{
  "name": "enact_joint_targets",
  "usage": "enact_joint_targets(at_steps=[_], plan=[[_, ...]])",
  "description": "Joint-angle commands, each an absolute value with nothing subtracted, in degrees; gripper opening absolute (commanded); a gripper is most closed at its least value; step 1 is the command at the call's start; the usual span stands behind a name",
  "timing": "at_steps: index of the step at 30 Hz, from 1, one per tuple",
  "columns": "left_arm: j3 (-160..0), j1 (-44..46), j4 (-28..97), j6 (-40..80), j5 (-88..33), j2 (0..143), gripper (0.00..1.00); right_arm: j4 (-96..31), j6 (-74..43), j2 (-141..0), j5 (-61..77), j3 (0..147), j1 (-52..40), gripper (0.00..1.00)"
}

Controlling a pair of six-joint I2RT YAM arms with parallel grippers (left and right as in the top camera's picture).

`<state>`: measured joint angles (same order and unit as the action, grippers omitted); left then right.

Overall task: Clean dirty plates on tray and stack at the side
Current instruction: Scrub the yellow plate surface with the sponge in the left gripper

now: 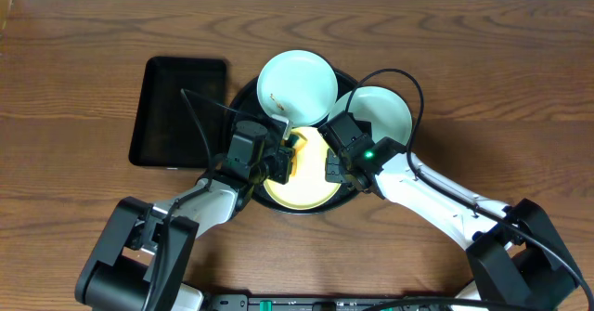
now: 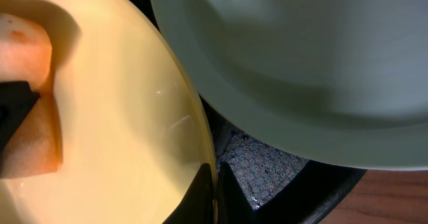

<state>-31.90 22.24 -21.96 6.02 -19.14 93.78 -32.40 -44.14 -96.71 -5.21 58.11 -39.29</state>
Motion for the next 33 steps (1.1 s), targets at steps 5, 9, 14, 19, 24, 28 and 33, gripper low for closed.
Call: enact_joint_targets(at_steps=[5, 9, 14, 19, 24, 28, 33], plan=[[-31.5, 22.3, -23.1, 5.9, -18.3, 95.6, 0.08, -32.4, -44.8, -96.7, -4.9, 58.3, -39.8, 0.01], [-31.5, 22.3, -24.2, 5.9, -18.3, 95.7, 0.08, -32.4, -44.8, -96.7, -4.9, 58.3, -39.8, 0.01], [-31.5, 22.3, -27.0, 5.9, -18.3, 97.6, 0.08, -32.4, -44.8, -96.7, -4.9, 58.3, -39.8, 0.01], [-31.6, 22.3, -30.7, 5.9, -18.3, 100.6, 0.08, -32.4, -44.7, -96.7, -4.9, 58.3, -39.8, 0.01], [-31.6, 22.3, -35.7, 5.9, -18.3, 101.0, 0.08, -32.4, -44.8, -96.7, -4.9, 58.3, -39.8, 0.01], [-31.6, 22.3, -41.4, 5.9, -18.3, 101.0, 0.08, -32.4, -44.8, -96.7, -4.9, 58.3, -39.8, 0.01], [-32.4, 21.5, -45.9, 5.9, -18.3, 101.0, 0.08, -32.6, -44.8, -96.7, -4.9, 58.3, -39.8, 0.01]])
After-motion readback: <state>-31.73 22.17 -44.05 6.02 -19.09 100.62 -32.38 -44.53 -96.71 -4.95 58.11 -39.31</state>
